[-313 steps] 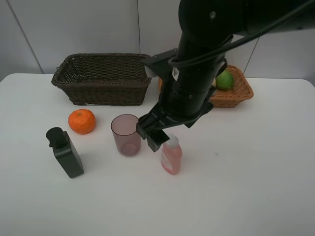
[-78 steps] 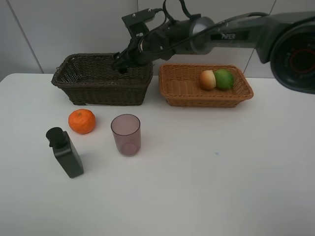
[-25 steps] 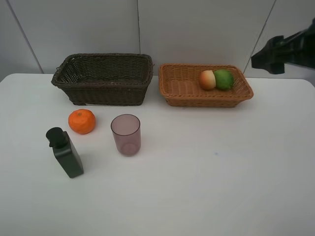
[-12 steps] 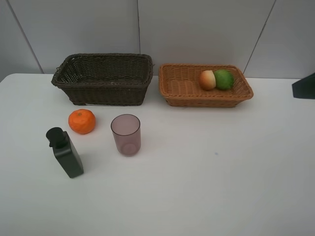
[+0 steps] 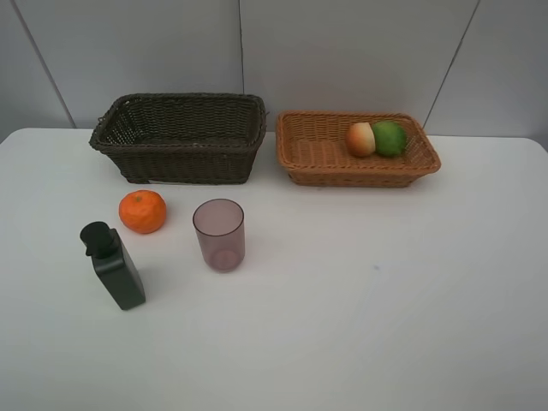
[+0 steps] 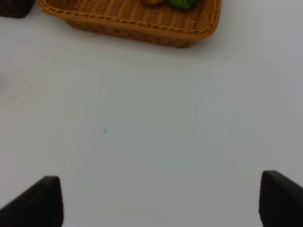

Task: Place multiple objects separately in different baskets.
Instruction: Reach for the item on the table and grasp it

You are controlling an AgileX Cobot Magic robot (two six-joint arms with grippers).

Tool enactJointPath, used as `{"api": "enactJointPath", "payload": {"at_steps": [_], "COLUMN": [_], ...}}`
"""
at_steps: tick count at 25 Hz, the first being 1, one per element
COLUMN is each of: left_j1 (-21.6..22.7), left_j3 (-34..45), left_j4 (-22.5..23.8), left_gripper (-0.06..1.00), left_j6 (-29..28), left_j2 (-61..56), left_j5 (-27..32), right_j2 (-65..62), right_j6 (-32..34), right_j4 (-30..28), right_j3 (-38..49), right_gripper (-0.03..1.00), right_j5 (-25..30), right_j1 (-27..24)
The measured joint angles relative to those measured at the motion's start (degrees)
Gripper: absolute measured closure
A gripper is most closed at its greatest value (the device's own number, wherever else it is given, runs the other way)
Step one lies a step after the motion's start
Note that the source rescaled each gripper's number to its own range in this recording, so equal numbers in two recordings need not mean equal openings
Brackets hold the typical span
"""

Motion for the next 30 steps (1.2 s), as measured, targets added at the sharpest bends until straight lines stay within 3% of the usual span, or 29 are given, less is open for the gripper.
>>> {"api": "enactJointPath", "payload": {"at_steps": [7, 14, 18, 30], "left_j1": [0.0, 0.0, 0.0, 0.0], "left_j3": [0.0, 0.0, 0.0, 0.0], "left_j4": [0.0, 0.0, 0.0, 0.0], "left_gripper": [0.10, 0.10, 0.10, 0.10], "left_j6": [0.0, 0.0, 0.0, 0.0], "left_j2": [0.0, 0.0, 0.0, 0.0], "left_j5": [0.0, 0.0, 0.0, 0.0], "right_j2": [-2.4, -12.2, -18.0, -22.2], "right_j6": [0.0, 0.1, 0.1, 0.2], "right_j4": [0.0, 0.9, 3.8, 4.6], "right_j3": [0.0, 8.3, 13.5, 13.9], "right_gripper": [0.07, 0.07, 0.07, 0.07], "right_j5": [1.4, -4.2, -4.5, -5.6], "right_j1": [-4.6, -4.7, -4.7, -4.7]}}
